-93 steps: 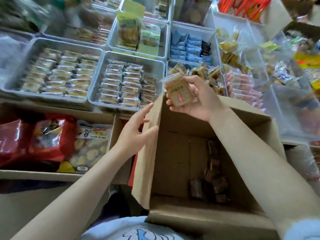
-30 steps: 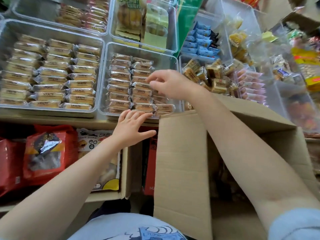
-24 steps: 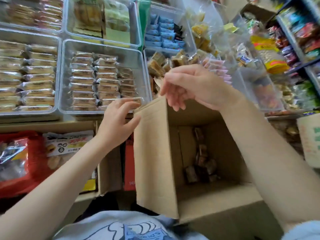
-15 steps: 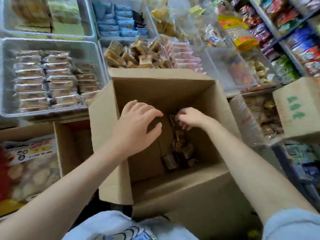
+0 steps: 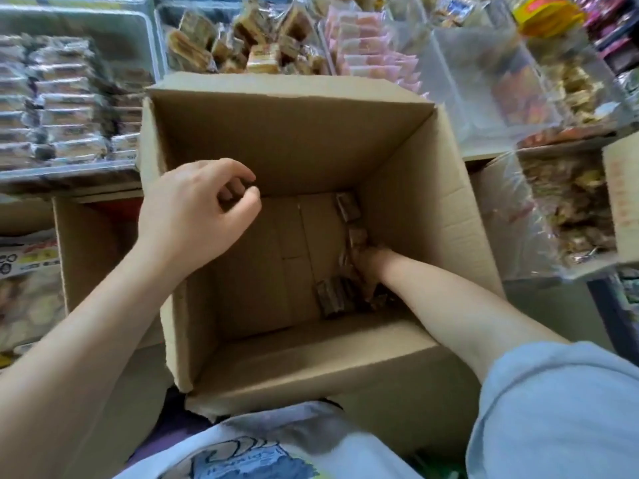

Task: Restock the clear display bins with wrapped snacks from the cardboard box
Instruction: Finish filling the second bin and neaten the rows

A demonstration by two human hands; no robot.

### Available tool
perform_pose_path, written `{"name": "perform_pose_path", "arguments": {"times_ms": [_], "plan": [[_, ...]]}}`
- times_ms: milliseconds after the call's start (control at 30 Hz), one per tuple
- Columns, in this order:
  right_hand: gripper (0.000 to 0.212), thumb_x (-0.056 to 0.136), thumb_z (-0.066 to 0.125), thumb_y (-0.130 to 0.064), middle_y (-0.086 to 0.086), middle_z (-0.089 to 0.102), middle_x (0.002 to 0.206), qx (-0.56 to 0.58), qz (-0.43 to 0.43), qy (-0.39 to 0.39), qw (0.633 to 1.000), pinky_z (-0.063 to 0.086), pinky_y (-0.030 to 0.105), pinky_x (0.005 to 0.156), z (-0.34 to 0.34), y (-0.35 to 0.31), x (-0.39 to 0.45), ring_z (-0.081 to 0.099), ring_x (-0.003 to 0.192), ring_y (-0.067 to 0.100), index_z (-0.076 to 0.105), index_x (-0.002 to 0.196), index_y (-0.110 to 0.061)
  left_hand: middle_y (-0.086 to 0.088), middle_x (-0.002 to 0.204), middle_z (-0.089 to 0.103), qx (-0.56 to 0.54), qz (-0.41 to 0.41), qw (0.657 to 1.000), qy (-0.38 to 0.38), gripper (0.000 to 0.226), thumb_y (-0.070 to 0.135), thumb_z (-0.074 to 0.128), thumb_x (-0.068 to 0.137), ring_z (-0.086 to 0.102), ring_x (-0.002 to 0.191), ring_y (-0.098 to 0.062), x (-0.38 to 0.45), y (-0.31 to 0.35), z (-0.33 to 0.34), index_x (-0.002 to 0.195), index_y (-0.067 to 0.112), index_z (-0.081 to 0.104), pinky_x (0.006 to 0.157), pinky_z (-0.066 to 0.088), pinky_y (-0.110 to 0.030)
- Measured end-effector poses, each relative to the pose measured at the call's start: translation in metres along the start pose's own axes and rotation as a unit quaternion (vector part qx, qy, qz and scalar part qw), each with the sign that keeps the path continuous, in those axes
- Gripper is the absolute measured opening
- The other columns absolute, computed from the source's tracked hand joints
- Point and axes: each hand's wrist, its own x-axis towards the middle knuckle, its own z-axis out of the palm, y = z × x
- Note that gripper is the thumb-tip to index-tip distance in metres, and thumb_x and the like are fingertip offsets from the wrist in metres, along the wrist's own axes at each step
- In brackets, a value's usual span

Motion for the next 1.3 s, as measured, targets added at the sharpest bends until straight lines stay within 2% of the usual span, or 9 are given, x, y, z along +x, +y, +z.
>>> {"name": "perform_pose_path", "arguments": {"times_ms": [167,300,400,600,700,833,967,1133,1300], "plan": [[0.074,0.086,0.072,-0.045,0.009,0.05,0.144,0.295,-0.04,0.048,0.953,0.046,0.034,0.103,-0.035,0.02,-0.011,0.052,0.127,0.029,0.043,0.145,-0.012,0.004,0.086,0.068,0.004,-0.004,1.0,-0.01,0.021,0.03,0.063,0.095,0.059,0.076,-0.01,-0.001,0.0,0.0,0.108,0.017,0.073,0.063,0.034,-0.012],[0.044,0.089,0.054,-0.058,0.007,0.064,0.102,0.676,-0.124,0.025,0.726,0.05,0.037,0.079,-0.083,0.018,-0.06,0.06,0.092,0.024,0.057,0.11,-0.019,0.008,0.084,0.066,-0.041,-0.015,0.999,0.023,0.015,0.025,0.065,0.094,0.057,0.075,-0.004,-0.004,-0.001,-0.002,0.105,0.019,0.074,0.064,0.037,-0.009],[0.042,0.093,0.042,-0.054,0.015,0.06,0.086,0.78,-0.274,-0.015,0.562,0.042,0.031,0.062,-0.115,0.002,-0.111,0.055,0.074,0.029,0.054,0.098,-0.013,0.009,0.089,0.069,-0.106,-0.014,0.993,0.044,0.015,0.024,0.064,0.095,0.062,0.081,-0.004,-0.006,-0.004,-0.003,0.104,0.019,0.075,0.068,0.051,-0.02],[0.06,0.097,0.04,-0.053,0.016,0.058,0.097,0.771,-0.432,-0.031,0.467,0.051,0.034,0.067,-0.182,-0.043,-0.185,0.056,0.085,0.027,0.06,0.119,-0.001,0.002,0.11,0.067,-0.168,-0.037,0.971,0.169,0.024,0.026,0.056,0.093,0.057,0.11,-0.013,-0.009,-0.044,-0.038,0.105,0.015,0.073,0.097,0.039,-0.019],[0.07,0.1,0.036,-0.058,0.018,0.063,0.098,0.755,-0.427,-0.006,0.497,0.055,0.037,0.072,-0.222,-0.075,-0.207,0.061,0.084,0.028,0.059,0.13,0.001,-0.003,0.115,0.066,-0.129,-0.094,0.974,0.163,0.032,0.033,0.054,0.09,0.053,0.114,-0.017,-0.002,-0.097,-0.058,0.108,0.014,0.073,0.096,0.032,-0.015],[0.073,0.085,0.051,-0.067,0.02,0.064,0.098,0.715,-0.43,0.033,0.55,0.057,0.038,0.073,-0.282,-0.132,-0.212,0.064,0.084,0.029,0.055,0.122,-0.004,-0.011,0.14,0.055,-0.011,-0.16,0.986,0.035,0.049,0.044,0.057,0.092,0.045,0.133,-0.029,0.013,-0.192,-0.067,0.129,0.011,0.063,0.111,0.035,-0.041],[0.035,0.091,0.068,-0.024,0.019,0.062,0.098,0.69,-0.395,0.111,0.596,0.058,0.039,0.076,-0.337,-0.192,-0.188,0.066,0.083,0.027,0.05,0.116,-0.006,-0.006,0.165,0.025,0.097,-0.176,0.974,-0.105,0.067,0.053,0.049,0.098,0.018,0.153,-0.026,0.023,-0.268,-0.066,0.155,0.02,0.036,0.122,0.019,-0.045],[0.032,0.088,0.071,-0.036,-0.002,0.063,0.105,0.368,-0.181,0.385,0.827,0.055,0.034,0.084,-0.381,-0.24,-0.139,0.063,0.096,0.015,0.059,0.113,-0.018,0.0,0.169,0.009,0.17,-0.13,0.957,-0.196,0.071,0.07,0.022,0.097,0.001,0.156,-0.02,0.02,-0.316,-0.055,0.158,0.033,0.023,0.123,0.011,-0.048],[0.007,0.093,0.057,-0.016,-0.002,0.061,0.096,0.105,-0.039,0.423,0.899,0.048,0.035,0.076,-0.396,-0.269,-0.068,0.06,0.093,0.024,0.055,0.095,-0.022,0.001,0.169,0.01,0.162,-0.128,0.961,-0.186,0.069,0.073,0.017,0.096,0.004,0.156,-0.02,0.018,-0.322,-0.052,0.156,0.039,0.026,0.121,0.009,-0.047]]}}
